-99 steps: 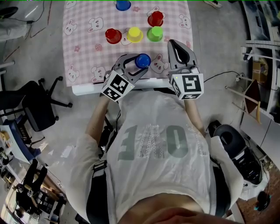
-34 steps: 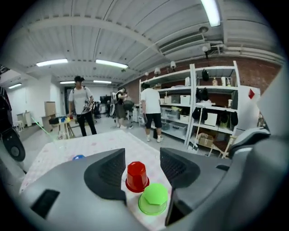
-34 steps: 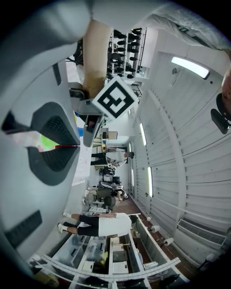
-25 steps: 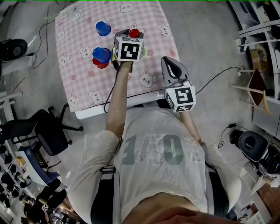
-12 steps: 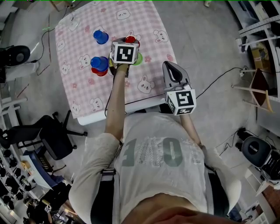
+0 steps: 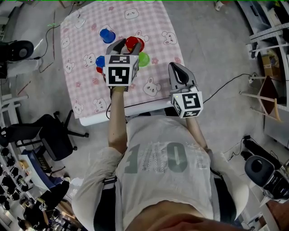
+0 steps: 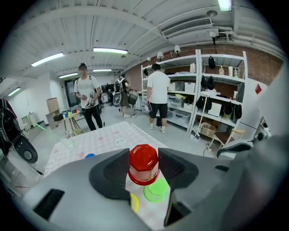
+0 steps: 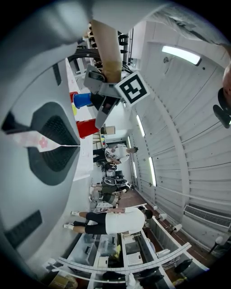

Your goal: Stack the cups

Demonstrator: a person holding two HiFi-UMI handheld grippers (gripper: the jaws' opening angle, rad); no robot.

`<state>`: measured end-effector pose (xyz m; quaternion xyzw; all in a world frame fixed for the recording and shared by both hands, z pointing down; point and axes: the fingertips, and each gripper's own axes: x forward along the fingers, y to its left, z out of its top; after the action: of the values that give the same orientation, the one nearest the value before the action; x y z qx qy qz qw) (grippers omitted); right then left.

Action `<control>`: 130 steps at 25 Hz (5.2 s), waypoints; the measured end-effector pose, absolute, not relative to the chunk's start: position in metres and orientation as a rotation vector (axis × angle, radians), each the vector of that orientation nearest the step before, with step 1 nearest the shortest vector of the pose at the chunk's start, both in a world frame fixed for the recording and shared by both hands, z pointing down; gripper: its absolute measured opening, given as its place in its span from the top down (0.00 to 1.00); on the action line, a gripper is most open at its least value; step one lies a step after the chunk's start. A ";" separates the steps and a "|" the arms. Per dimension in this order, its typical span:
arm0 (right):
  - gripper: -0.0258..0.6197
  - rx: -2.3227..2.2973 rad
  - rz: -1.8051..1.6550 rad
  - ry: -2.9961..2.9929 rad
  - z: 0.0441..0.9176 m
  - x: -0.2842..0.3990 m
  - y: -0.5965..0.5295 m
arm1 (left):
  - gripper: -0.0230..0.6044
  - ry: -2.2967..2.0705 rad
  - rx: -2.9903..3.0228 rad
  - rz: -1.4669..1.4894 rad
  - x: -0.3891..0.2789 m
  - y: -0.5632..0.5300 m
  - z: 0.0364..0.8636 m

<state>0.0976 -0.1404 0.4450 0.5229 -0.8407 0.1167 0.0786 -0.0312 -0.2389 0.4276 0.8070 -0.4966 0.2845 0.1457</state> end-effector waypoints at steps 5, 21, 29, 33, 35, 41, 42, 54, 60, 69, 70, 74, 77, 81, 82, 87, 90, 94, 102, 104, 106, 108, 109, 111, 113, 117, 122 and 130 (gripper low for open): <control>0.91 1.512 0.353 -2.554 0.444 0.086 -0.140 | 0.62 -1.497 2.315 0.818 -0.051 -0.218 0.404; 0.91 1.479 0.371 -2.553 0.450 0.081 -0.140 | 0.62 -1.449 2.217 0.896 -0.068 -0.201 0.445; 0.91 1.464 0.380 -2.548 0.454 0.073 -0.139 | 0.62 -1.427 2.231 0.877 -0.068 -0.203 0.449; 0.91 1.462 0.381 -2.546 0.454 0.072 -0.140 | 0.62 -1.430 2.239 0.831 -0.067 -0.204 0.446; 0.91 1.458 0.384 -2.547 0.455 0.072 -0.141 | 0.62 -1.432 2.244 0.796 -0.066 -0.205 0.444; 0.91 1.447 0.375 -2.559 0.455 0.067 -0.141 | 0.62 -1.464 2.282 0.749 -0.067 -0.203 0.428; 0.91 1.445 0.374 -2.561 0.455 0.067 -0.142 | 0.62 -1.485 2.289 0.725 -0.069 -0.203 0.421; 0.91 1.406 0.325 -2.589 0.446 0.050 -0.143 | 0.62 -1.811 2.493 0.549 -0.157 -0.235 0.292; 0.91 1.416 0.319 -2.551 0.450 0.044 -0.141 | 0.62 -1.593 2.620 0.480 -0.207 -0.300 0.306; 0.91 1.444 0.319 -2.475 0.454 0.039 -0.131 | 0.54 -1.158 2.600 0.702 -0.177 -0.346 0.452; 0.91 1.456 0.319 -2.465 0.454 0.041 -0.130 | 0.53 -1.128 2.594 0.714 -0.174 -0.347 0.461; 0.91 1.511 0.322 -2.418 0.455 0.055 -0.131 | 0.51 -1.060 2.582 0.851 -0.169 -0.352 0.496; 0.91 1.545 0.325 -2.395 0.455 0.064 -0.133 | 0.52 -1.065 2.555 0.904 -0.171 -0.357 0.513; 0.91 1.545 0.329 -2.384 0.457 0.065 -0.133 | 0.52 -1.081 2.513 0.930 -0.177 -0.361 0.525; 0.91 1.539 0.329 -2.386 0.458 0.064 -0.133 | 0.52 -1.078 2.506 0.944 -0.178 -0.362 0.528; 0.91 1.497 0.312 -2.404 0.458 0.057 -0.132 | 0.61 -1.057 2.533 0.932 -0.174 -0.357 0.514; 0.91 1.477 0.308 -2.417 0.458 0.056 -0.132 | 0.61 -1.078 2.617 0.881 -0.168 -0.351 0.471; 0.91 1.455 0.297 -2.442 0.455 0.052 -0.134 | 0.61 -1.036 2.734 0.817 -0.154 -0.322 0.400; 0.91 1.424 0.294 -2.488 0.451 0.048 -0.132 | 0.61 -0.876 2.867 0.920 -0.130 -0.233 0.333; 0.91 1.409 0.294 -2.499 0.451 0.045 -0.131 | 0.61 -0.846 2.872 0.913 -0.126 -0.222 0.330; 0.91 1.387 0.291 -2.511 0.450 0.042 -0.128 | 0.61 -0.817 2.863 0.918 -0.124 -0.212 0.332; 0.91 1.368 0.286 -2.521 0.449 0.038 -0.126 | 0.61 -0.785 2.846 0.945 -0.122 -0.204 0.339; 0.91 1.361 0.284 -2.524 0.449 0.037 -0.125 | 0.61 -0.768 2.836 0.956 -0.122 -0.201 0.344; 0.91 1.353 0.282 -2.524 0.450 0.037 -0.123 | 0.61 -0.743 2.823 0.961 -0.120 -0.197 0.352; 0.91 1.353 0.283 -2.519 0.452 0.038 -0.121 | 0.61 -0.729 2.822 0.960 -0.118 -0.195 0.357; 0.91 1.356 0.286 -2.513 0.454 0.039 -0.117 | 0.61 -0.703 2.829 0.970 -0.113 -0.192 0.362; 0.91 1.353 0.286 -2.508 0.452 0.039 -0.112 | 0.61 -0.688 2.821 1.016 -0.112 -0.190 0.368; 0.91 1.354 0.287 -2.490 0.457 0.040 -0.113 | 0.61 -0.695 2.809 0.996 -0.114 -0.194 0.376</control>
<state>0.0399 -0.1128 0.4569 0.4700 -0.8648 0.0997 0.1459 -0.1143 -0.1940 0.3759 0.9171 -0.2269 0.3253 0.0408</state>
